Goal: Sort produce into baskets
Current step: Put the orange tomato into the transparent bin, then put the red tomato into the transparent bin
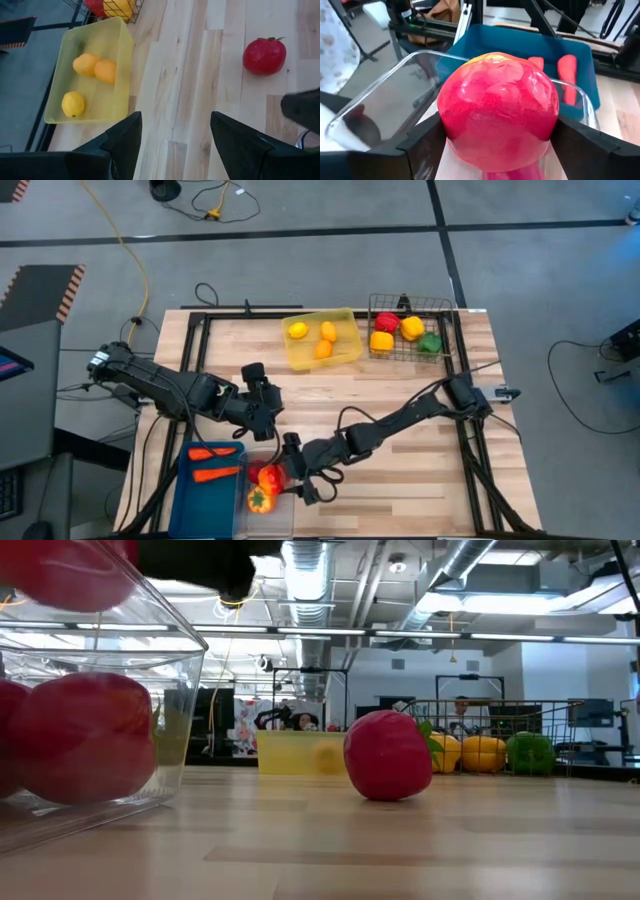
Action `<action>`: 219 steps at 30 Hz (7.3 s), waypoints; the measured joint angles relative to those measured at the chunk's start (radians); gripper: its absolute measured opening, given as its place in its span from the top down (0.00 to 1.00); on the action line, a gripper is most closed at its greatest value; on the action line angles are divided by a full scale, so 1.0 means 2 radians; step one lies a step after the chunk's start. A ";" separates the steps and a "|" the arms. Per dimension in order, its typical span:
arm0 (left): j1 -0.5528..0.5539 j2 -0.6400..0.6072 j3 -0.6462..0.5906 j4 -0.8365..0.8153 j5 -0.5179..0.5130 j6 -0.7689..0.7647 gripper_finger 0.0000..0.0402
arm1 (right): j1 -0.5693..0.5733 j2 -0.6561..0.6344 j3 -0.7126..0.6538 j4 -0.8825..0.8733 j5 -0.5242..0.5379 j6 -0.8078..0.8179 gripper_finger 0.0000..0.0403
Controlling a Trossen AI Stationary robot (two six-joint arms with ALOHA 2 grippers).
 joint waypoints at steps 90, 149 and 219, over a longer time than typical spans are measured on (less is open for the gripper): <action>0.024 0.016 -0.001 0.218 0.079 -0.077 0.39 | -0.063 -0.729 -0.343 -0.399 0.149 0.044 0.01; 0.038 0.312 0.000 0.418 0.200 -0.003 0.00 | -0.105 -1.036 -0.698 -0.286 0.149 0.124 0.01; 0.015 0.164 0.000 0.223 0.329 -0.068 0.30 | -0.130 -1.035 -0.747 -0.170 0.146 0.071 0.01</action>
